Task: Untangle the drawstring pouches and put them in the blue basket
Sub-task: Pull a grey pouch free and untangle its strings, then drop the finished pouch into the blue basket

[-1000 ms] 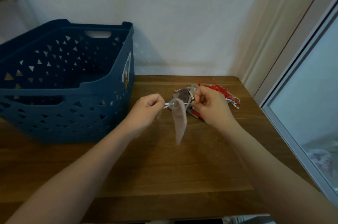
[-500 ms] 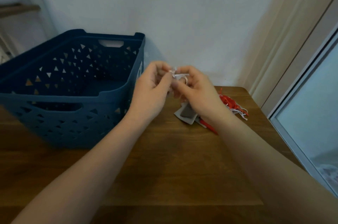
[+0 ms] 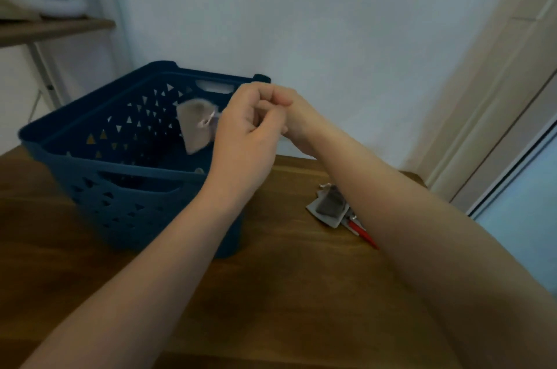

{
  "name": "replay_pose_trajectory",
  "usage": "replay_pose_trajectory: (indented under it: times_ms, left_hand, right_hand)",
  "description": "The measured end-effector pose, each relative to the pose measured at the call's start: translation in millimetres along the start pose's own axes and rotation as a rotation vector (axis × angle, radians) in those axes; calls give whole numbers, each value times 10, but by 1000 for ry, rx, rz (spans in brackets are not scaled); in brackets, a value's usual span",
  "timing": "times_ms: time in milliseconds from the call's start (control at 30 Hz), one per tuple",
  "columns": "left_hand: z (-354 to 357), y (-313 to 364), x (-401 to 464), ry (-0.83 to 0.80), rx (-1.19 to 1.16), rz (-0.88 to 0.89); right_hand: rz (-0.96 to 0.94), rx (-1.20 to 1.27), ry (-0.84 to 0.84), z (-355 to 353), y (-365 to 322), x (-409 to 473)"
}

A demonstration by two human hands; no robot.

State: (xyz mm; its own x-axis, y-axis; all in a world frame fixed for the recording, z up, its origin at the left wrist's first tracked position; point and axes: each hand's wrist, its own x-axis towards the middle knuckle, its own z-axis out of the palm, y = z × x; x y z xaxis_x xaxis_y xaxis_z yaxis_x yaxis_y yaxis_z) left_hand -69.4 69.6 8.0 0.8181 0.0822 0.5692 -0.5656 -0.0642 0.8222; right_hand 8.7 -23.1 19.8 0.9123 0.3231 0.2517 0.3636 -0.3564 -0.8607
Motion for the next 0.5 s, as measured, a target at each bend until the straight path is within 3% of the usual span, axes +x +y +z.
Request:
replay_pose_trajectory:
  times_ms: [200, 367, 500]
  left_hand:
    - [127, 67, -27, -183, -39, -148]
    - [461, -36, -113, -393, -17, -279]
    - [643, -266, -240, -455, 40, -387]
  right_hand:
    - [115, -201, 290, -436, 622, -237]
    - [441, -617, 174, -740, 1466, -592]
    - [302, -867, 148, -727, 1766, -848]
